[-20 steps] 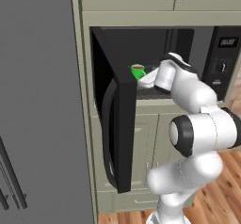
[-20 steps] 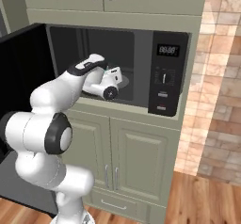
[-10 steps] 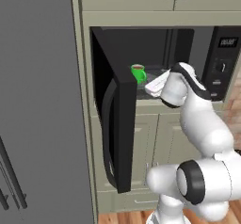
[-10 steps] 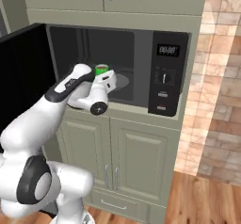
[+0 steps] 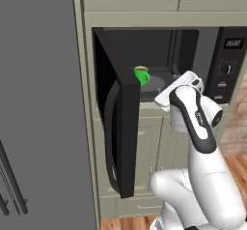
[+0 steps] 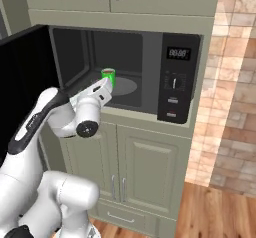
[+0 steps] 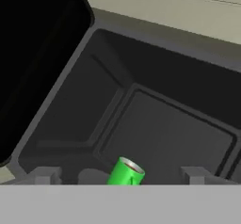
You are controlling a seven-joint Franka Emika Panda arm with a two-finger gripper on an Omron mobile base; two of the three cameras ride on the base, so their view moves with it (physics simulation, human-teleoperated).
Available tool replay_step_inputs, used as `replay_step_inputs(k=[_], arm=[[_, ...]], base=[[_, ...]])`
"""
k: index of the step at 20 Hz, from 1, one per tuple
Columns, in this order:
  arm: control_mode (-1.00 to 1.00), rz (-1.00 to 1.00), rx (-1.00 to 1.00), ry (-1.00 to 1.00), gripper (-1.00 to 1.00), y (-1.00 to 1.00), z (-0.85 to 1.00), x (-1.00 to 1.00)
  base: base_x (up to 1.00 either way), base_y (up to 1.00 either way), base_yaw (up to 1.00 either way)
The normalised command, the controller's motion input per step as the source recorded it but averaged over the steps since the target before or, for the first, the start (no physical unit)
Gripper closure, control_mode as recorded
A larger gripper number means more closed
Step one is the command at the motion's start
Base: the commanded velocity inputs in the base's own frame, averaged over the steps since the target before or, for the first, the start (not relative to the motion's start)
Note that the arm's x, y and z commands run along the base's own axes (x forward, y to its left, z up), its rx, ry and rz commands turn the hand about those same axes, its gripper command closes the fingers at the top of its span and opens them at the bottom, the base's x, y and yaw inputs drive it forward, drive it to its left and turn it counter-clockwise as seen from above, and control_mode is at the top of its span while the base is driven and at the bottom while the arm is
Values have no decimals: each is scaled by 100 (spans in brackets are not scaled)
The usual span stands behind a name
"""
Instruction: Place the microwavable item in the microwave. Then, close the microwave door and press the start button.
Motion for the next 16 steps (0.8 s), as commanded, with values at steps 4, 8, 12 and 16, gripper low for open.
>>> replay_step_inputs(k=[4, 8, 12, 16], arm=[[-100, 0, -22, 11, -100, -13, 91, -87], [-100, 0, -27, 12, -100, -12, 81, -86], [-100, 0, -33, 12, -100, -2, 34, -94], [-100, 0, -35, 0, -100, 4, -19, -100]], base=[[0, 0, 0], [0, 0, 0], [0, 0, 0], [0, 0, 0]])
